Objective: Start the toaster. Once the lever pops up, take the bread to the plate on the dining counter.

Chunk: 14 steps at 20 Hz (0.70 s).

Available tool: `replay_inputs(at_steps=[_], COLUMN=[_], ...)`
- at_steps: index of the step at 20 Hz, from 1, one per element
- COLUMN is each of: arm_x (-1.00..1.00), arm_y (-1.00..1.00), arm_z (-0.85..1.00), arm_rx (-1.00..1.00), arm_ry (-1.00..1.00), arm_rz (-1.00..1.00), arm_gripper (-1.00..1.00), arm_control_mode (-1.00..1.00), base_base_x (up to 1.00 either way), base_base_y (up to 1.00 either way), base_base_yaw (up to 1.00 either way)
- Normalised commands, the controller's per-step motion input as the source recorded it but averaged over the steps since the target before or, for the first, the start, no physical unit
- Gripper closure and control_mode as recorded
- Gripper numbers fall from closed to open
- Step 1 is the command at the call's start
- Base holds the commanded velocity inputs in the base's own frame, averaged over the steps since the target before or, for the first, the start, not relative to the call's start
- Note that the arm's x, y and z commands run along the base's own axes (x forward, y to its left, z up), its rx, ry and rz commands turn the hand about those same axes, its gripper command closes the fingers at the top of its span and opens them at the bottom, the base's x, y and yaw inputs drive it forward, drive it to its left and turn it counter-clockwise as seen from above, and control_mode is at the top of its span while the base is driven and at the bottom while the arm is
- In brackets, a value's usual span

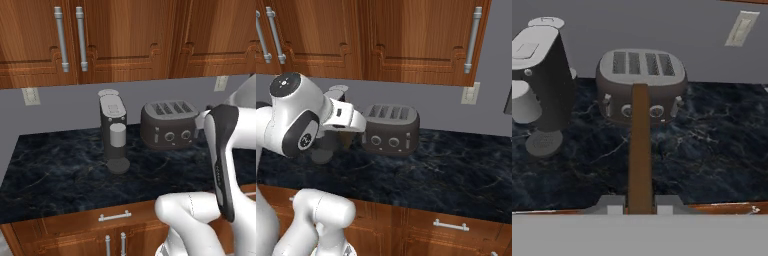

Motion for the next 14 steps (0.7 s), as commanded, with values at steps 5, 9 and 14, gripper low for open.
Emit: replay_inputs(at_steps=[5, 9, 14], arm_x=[-0.35, -0.51, -0.69], arm_y=[0.43, 0.42, 0.1], arm_z=[0.0, 0.0, 0.01], arm_rx=[0.0, 0.0, 0.0], arm_ry=[0.0, 0.06, 0.07], arm_rz=[0.12, 0.04, -0.01], arm_gripper=[1.0, 1.0, 1.0], arm_control_mode=[-1.0, -1.0, -1.0], base_base_x=[0.0, 0.0, 0.0], base_base_y=[0.0, 0.0, 0.0], base_base_yaw=[0.0, 0.0, 0.0])
